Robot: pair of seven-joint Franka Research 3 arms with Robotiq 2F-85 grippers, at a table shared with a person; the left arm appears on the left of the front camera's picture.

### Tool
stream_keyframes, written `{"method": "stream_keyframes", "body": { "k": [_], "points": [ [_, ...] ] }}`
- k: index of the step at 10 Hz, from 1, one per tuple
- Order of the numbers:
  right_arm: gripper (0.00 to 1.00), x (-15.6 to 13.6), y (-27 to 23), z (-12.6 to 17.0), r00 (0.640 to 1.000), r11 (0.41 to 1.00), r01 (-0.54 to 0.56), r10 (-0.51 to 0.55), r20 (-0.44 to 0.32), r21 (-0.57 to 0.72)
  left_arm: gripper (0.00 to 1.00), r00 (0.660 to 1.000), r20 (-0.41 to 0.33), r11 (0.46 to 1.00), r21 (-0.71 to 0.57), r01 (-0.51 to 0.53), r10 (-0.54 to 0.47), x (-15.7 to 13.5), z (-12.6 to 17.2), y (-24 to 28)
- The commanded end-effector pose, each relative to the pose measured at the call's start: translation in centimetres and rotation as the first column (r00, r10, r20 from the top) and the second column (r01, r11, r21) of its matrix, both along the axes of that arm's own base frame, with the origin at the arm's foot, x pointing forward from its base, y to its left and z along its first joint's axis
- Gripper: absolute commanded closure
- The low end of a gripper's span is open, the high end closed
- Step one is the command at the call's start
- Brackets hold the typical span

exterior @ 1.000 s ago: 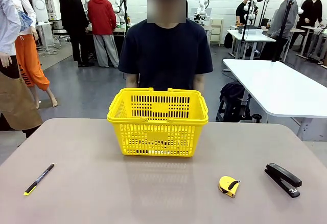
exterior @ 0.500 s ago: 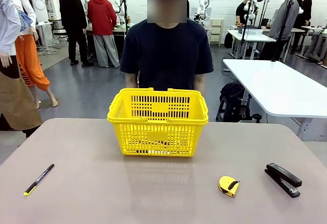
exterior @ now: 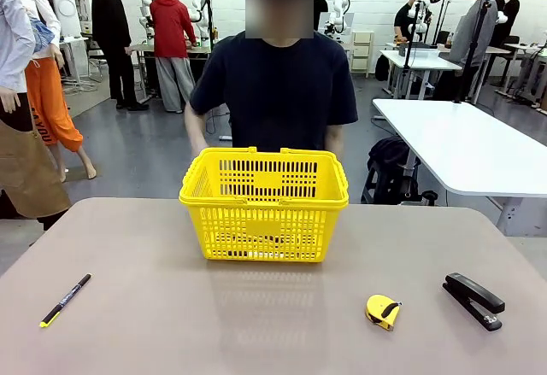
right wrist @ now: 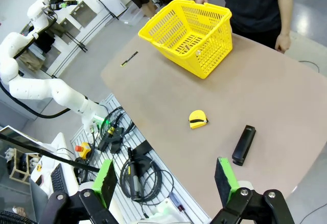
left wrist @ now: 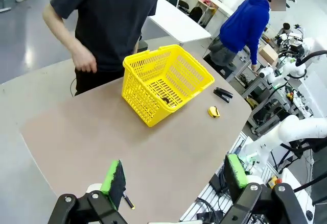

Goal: Place the items the person wants into the basket.
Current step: Pick up the item the person points to and place it in the Market Basket.

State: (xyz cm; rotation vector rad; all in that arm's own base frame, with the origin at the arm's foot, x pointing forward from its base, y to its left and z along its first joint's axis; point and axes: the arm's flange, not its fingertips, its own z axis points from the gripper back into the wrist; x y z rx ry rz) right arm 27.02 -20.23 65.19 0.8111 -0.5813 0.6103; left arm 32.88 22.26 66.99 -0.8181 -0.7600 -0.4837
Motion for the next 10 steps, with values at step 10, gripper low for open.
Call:
{"method": "stream_keyframes", "body": {
  "k": [10],
  "points": [
    [0.00,0.1,0.1,0.1,1.000,1.000,0.002,-0.002,0.010,0.011,0.00,0.990,-0.144,0.988,0.153,0.023,0.000,2.0,-2.3,-2.0]
  ]
}}
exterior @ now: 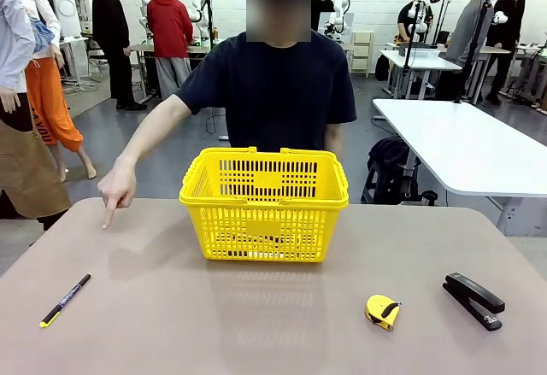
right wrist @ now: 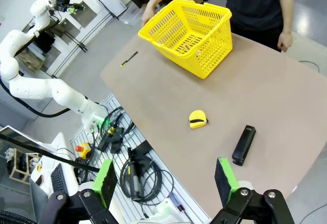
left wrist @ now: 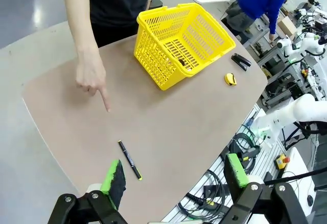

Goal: Place the items the person wants into the basket.
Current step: Pick up the item the person points to and place it in the Market Basket.

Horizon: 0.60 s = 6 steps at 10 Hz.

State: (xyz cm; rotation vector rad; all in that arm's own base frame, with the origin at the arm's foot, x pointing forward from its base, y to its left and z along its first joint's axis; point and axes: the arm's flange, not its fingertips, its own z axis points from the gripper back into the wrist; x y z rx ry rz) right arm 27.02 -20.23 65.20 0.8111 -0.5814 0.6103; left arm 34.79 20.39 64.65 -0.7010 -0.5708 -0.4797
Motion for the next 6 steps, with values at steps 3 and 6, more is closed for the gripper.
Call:
{"method": "stream_keyframes", "body": {
  "k": [3,6],
  "points": [
    [0.00,0.11,0.06,0.09,1.000,1.000,0.002,-0.002,0.010,0.011,0.00,1.000,0.006,1.000,-0.005,0.002,-0.002,0.06,0.07,-0.10],
    [0.00,0.11,0.06,0.09,1.000,1.000,0.002,-0.002,0.010,0.011,0.00,1.000,0.006,1.000,-0.005,0.002,-0.002,0.06,0.07,-0.10]
  ]
}}
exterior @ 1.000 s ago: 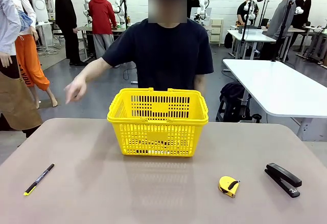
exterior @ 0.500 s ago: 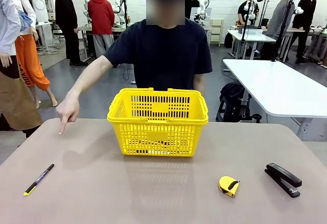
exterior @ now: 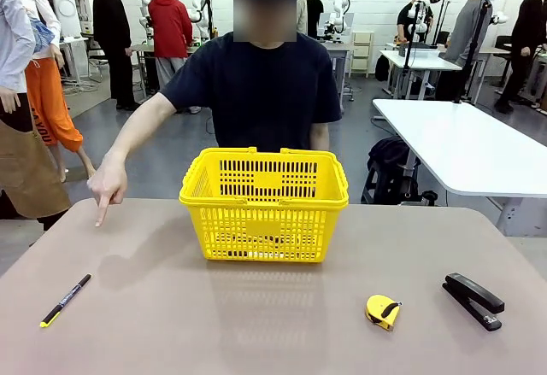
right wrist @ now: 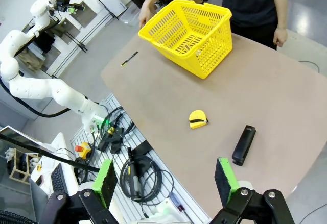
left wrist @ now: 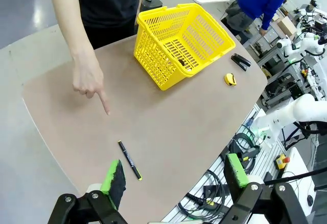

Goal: Place the items the person wants into the basket.
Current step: Pick up the item the person points to and place it in the Market Basket.

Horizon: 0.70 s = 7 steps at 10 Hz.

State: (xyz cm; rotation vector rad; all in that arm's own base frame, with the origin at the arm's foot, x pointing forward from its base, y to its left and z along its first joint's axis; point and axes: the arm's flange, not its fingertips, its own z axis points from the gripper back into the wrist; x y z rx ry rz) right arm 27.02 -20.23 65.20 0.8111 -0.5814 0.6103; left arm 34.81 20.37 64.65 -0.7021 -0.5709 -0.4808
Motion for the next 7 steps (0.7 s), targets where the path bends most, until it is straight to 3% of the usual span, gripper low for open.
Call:
{"method": "stream_keyframes", "body": {
  "k": [1,7],
  "points": [
    [0.00,0.11,0.06,0.09,1.000,1.000,0.002,-0.002,0.010,0.011,0.00,1.000,0.006,1.000,-0.004,0.001,-0.001,0.04,0.08,-0.08],
    [0.00,0.11,0.06,0.09,1.000,1.000,0.002,-0.002,0.010,0.011,0.00,1.000,0.006,1.000,-0.004,0.001,-0.001,0.04,0.08,-0.08]
  ]
}}
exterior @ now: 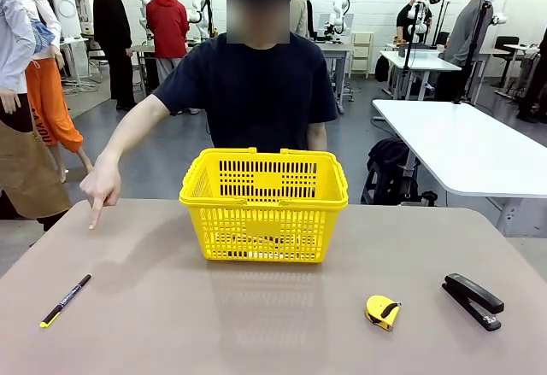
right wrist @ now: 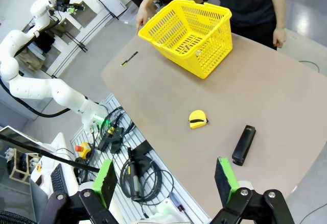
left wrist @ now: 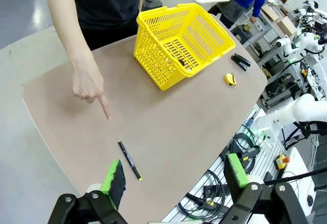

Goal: Place the items the person wants into the basket.
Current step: Pick up the item the person points to and place it in the Market Basket.

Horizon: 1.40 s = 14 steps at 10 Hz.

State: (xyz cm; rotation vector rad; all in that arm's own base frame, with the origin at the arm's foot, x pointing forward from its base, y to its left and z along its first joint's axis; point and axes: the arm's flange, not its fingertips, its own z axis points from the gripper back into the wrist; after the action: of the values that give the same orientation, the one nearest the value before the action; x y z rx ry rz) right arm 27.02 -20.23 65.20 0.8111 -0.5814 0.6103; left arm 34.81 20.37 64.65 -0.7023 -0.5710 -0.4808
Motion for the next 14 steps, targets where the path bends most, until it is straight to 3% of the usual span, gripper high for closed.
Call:
{"method": "stream_keyframes", "body": {
  "k": [1,14],
  "points": [
    [0.00,0.11,0.06,0.09,1.000,1.000,0.002,-0.002,0.010,0.011,0.00,1.000,0.006,1.000,-0.004,0.001,0.000,0.04,0.08,-0.09],
    [0.00,0.11,0.06,0.09,1.000,1.000,0.002,-0.002,0.010,0.011,0.00,1.000,0.000,1.000,0.000,0.000,0.000,0.01,0.00,-0.01]
  ]
}}
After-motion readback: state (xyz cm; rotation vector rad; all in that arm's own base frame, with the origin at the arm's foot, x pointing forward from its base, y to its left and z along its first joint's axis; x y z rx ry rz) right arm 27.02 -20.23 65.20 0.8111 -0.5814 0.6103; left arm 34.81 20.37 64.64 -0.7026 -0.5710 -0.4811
